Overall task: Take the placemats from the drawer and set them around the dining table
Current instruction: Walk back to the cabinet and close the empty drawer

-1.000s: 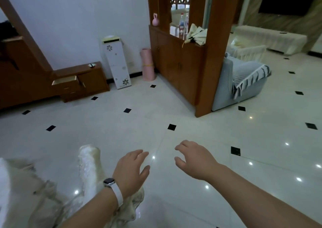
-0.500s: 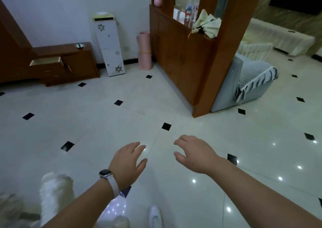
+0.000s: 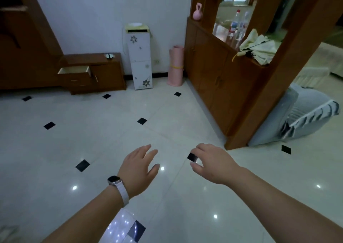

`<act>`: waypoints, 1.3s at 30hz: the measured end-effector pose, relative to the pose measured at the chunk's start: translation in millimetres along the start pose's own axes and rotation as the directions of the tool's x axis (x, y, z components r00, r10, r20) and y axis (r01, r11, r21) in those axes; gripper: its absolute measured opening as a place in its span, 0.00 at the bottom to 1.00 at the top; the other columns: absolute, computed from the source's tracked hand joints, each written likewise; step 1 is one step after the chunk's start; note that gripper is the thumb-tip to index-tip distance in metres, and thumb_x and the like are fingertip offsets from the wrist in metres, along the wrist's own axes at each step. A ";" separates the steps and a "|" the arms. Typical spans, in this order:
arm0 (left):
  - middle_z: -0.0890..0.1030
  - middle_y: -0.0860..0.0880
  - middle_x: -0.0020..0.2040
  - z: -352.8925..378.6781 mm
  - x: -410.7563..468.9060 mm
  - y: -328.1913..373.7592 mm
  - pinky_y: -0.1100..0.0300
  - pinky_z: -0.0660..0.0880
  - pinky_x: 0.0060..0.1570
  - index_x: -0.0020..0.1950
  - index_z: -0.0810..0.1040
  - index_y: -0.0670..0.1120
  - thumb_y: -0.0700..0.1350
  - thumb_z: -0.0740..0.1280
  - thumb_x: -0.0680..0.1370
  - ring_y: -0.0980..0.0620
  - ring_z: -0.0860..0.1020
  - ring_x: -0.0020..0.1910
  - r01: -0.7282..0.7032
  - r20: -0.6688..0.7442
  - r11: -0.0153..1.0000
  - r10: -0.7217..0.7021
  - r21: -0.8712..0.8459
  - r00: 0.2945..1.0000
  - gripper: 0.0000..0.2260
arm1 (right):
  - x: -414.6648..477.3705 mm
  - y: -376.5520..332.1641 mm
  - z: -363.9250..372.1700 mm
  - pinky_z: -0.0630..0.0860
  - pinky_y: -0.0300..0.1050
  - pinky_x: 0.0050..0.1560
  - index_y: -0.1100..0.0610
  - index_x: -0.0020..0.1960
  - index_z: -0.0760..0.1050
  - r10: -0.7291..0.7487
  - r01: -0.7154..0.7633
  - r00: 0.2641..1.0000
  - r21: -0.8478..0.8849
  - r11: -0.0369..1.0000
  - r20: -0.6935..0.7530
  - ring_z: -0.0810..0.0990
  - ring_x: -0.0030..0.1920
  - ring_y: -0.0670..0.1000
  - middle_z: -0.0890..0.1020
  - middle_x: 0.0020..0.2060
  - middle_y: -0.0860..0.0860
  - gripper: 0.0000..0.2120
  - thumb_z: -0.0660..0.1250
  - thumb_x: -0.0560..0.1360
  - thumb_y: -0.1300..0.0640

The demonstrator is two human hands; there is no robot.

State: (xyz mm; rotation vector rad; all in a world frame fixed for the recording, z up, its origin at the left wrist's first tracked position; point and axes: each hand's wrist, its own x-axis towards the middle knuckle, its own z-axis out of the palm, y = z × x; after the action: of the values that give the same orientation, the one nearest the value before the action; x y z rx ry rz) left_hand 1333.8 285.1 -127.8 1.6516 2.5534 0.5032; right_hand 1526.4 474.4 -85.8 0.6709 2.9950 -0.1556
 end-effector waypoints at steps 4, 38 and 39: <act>0.70 0.45 0.73 3.2 27.7 -20.0 0.48 0.67 0.67 0.72 0.70 0.49 0.57 0.62 0.79 0.44 0.69 0.70 0.081 0.015 0.996 -0.081 0.026 0.997 0.23 | 47.7 10.5 8.3 0.72 0.48 0.57 0.49 0.68 0.71 -0.037 0.035 0.999 0.084 0.996 0.019 0.74 0.59 0.52 0.76 0.61 0.47 0.24 0.56 0.78 0.38; 0.72 0.46 0.71 -6.3 313.0 -154.0 0.48 0.69 0.65 0.72 0.70 0.50 0.56 0.64 0.78 0.44 0.70 0.69 0.509 -0.077 0.847 -0.503 0.151 0.861 0.24 | 481.1 125.2 -31.5 0.70 0.49 0.62 0.51 0.73 0.67 -0.422 0.412 0.903 0.118 0.903 0.076 0.71 0.65 0.52 0.72 0.68 0.48 0.26 0.56 0.79 0.40; 0.72 0.45 0.71 -5.6 319.0 -167.9 0.48 0.69 0.65 0.72 0.70 0.50 0.56 0.64 0.78 0.43 0.70 0.69 0.507 -0.078 0.849 -0.501 0.145 0.862 0.24 | 495.2 119.0 -31.9 0.69 0.49 0.62 0.51 0.73 0.67 -0.425 0.416 0.902 0.108 0.903 0.079 0.71 0.65 0.52 0.72 0.68 0.48 0.26 0.56 0.79 0.40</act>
State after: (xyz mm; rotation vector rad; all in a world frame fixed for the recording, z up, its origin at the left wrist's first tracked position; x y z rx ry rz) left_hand 1049.8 507.2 -133.1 0.9259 2.9615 0.2884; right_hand 1129.1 793.9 -108.0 0.0042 2.9988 -0.3353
